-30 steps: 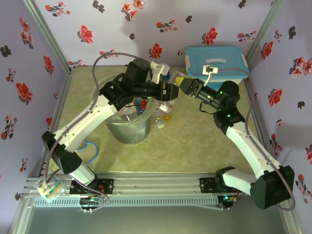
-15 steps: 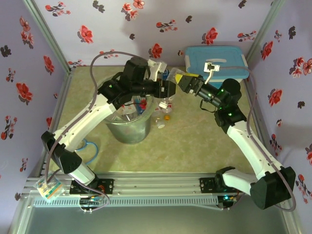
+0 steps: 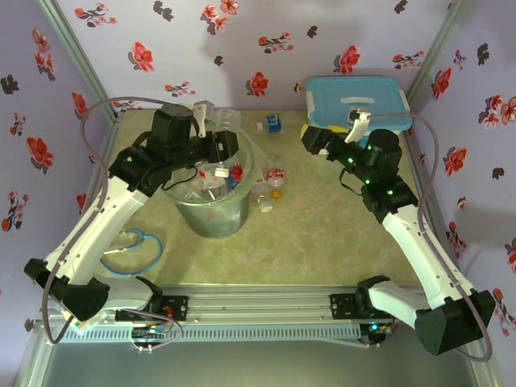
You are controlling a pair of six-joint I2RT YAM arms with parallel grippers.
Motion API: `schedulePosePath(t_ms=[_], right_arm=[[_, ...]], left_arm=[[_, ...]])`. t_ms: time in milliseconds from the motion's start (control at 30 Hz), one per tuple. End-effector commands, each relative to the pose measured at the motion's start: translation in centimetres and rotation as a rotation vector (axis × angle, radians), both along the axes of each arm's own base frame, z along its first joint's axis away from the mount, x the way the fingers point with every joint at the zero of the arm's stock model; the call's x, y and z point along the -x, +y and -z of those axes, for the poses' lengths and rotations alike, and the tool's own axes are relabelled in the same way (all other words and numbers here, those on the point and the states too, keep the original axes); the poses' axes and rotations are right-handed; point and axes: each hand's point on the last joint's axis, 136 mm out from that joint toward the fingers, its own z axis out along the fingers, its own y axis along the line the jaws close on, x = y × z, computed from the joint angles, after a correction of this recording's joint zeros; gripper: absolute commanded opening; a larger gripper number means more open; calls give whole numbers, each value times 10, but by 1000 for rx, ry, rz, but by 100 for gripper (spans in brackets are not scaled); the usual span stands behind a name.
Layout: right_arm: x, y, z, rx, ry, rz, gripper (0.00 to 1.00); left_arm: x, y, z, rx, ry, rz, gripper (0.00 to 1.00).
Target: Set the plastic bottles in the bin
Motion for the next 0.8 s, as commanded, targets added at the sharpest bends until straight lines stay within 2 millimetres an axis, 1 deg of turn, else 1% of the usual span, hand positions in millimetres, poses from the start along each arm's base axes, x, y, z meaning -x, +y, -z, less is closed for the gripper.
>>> schedulePosePath(t_ms=[0, 167, 333, 367, 433, 533, 600, 700, 767], right_arm=[[-1, -15, 11, 52, 8, 61, 99], [-2, -22, 16, 59, 29, 83, 99], [0, -24, 22, 68, 43, 88, 99], [-1, -25, 22, 67, 45, 88, 99], [-1, -25, 24, 68, 49, 89, 99], [-1, -26, 24, 70, 50, 91, 99], [-1, -26, 25, 71, 53, 90, 99], [-3, -26, 28, 72, 60, 94, 99], [-3, -26, 31, 74, 66, 96, 99]], left_arm=[[-5, 16, 27, -93, 55, -77, 53], [-12, 17, 42, -151, 81, -86, 58], [-20, 21, 42, -187, 64, -113, 59], [-21, 21, 43, -192, 64, -112, 61], [-22, 20, 43, -200, 72, -108, 72], [-21, 22, 40, -213, 69, -110, 77], [-21, 23, 35, -204, 54, -113, 75], [-22, 22, 34, -192, 52, -115, 60], [-23, 20, 40, -193, 61, -111, 56]])
